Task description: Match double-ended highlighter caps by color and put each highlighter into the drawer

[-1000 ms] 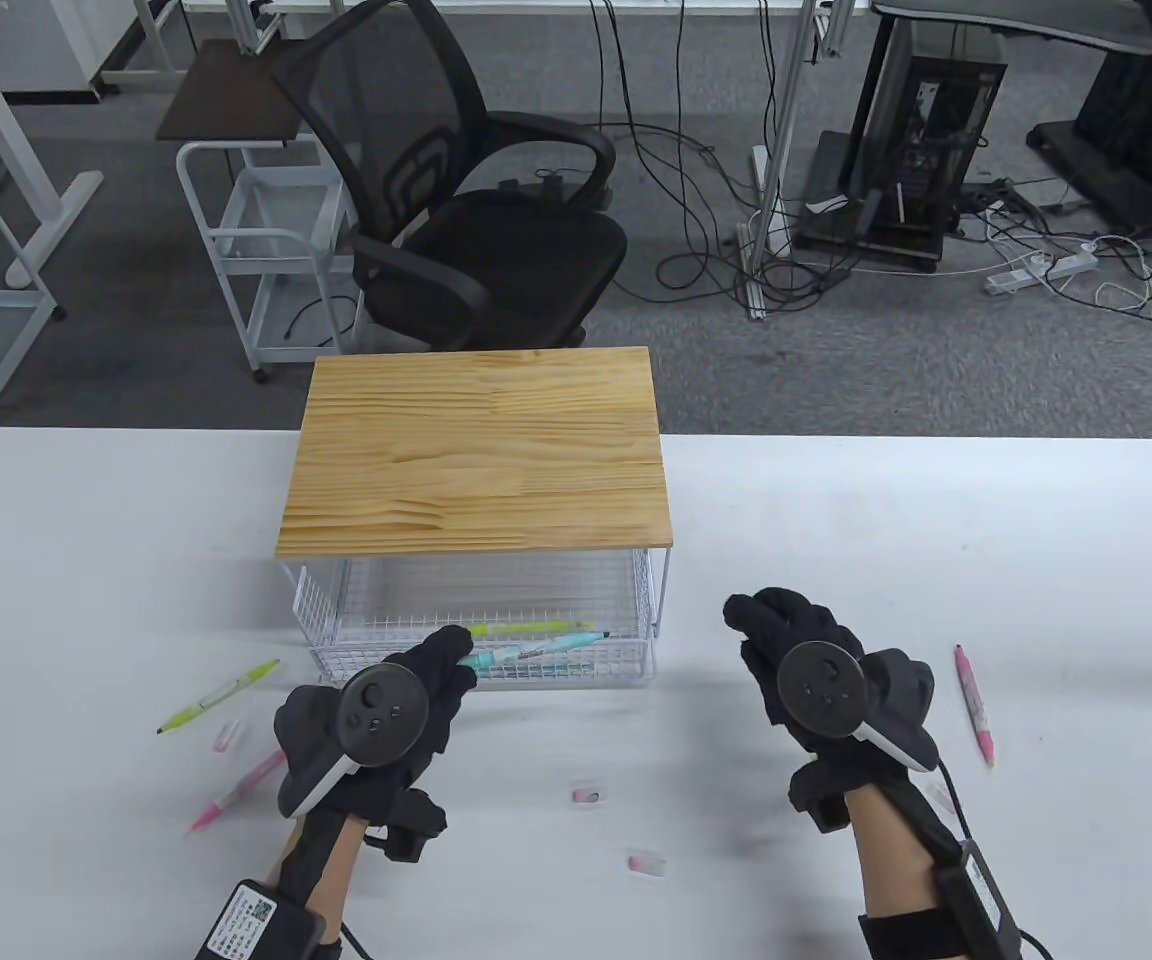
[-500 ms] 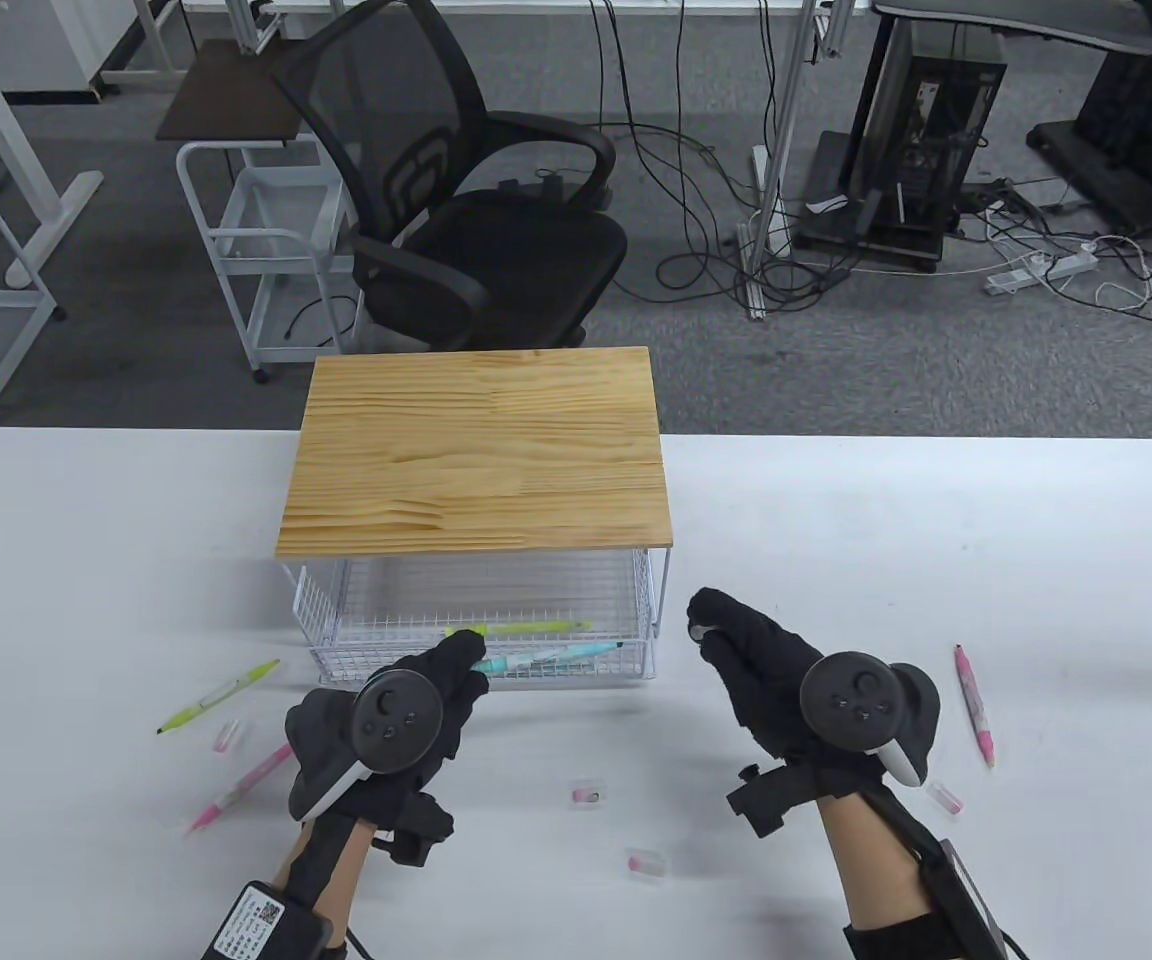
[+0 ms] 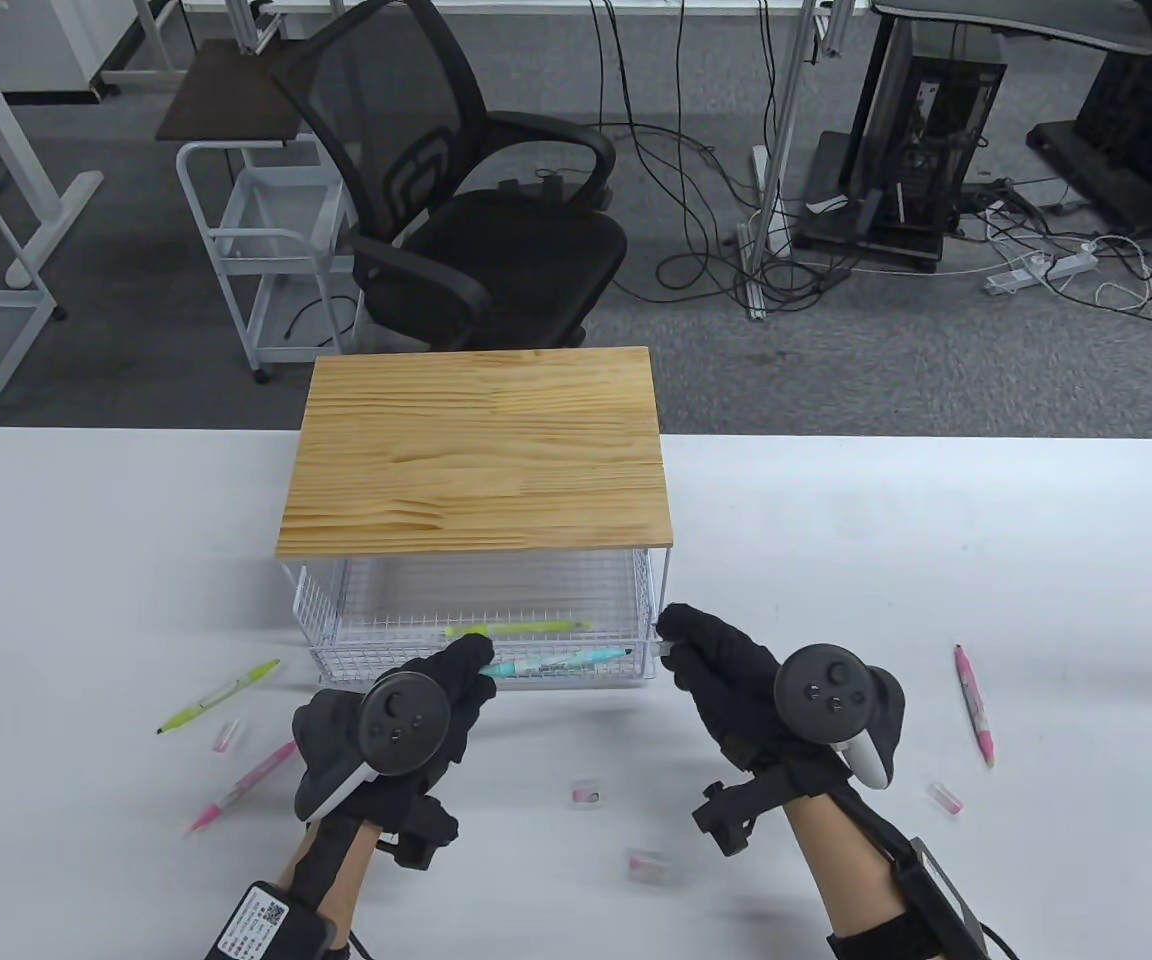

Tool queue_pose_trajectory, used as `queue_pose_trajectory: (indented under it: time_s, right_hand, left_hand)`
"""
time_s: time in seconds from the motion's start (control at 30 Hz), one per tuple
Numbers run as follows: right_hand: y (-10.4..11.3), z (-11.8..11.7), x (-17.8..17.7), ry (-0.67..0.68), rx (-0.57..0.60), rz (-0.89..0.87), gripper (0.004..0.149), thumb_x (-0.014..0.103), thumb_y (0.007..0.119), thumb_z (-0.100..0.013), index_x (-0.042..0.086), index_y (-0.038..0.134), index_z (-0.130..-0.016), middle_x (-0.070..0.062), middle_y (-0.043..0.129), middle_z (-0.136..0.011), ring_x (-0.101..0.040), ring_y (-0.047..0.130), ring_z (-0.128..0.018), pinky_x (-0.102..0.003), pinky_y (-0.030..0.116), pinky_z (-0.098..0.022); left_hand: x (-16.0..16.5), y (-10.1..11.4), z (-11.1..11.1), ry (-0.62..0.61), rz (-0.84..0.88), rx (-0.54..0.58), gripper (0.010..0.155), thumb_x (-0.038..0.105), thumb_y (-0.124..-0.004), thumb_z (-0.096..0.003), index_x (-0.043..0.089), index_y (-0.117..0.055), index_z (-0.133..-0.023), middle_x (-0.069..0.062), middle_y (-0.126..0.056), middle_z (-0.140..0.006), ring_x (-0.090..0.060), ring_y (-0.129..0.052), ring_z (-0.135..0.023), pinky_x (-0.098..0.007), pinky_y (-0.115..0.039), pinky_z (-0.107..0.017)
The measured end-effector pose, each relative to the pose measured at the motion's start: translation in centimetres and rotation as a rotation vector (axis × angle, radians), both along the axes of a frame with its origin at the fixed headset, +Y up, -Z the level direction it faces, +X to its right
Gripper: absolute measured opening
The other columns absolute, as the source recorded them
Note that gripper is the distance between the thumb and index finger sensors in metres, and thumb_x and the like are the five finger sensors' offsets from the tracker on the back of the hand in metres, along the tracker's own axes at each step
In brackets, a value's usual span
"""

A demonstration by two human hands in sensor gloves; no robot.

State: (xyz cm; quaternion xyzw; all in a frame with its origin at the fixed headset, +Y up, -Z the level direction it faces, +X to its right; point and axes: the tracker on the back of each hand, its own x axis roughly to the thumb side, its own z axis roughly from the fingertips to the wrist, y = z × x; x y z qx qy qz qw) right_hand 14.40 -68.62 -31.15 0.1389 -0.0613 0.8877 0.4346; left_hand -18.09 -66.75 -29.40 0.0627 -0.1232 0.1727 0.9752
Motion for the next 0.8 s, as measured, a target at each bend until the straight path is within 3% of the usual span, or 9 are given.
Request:
queue_pose_trajectory:
  time_s: [0.8]
  right_hand:
    - [-0.9, 0.5, -1.6, 0.083, -0.026, -0.065, 0.045, 0.034, 0.065, -0.060, 0.021, 0.063, -0.103, -0.005, 0.086, -0.090, -0.020, 0.094, -0.068, -0.043, 0.080, -0.060]
  left_hand:
    - [0.9, 0.0, 0.4, -0.028, -0.011, 0.020, 0.048, 0.040, -0.062, -0.0563, 0.030, -0.063, -0.103, 0.007, -0.094, -0.086, -0.015, -0.098, -0.072, -0.045, -0.079, -0.071]
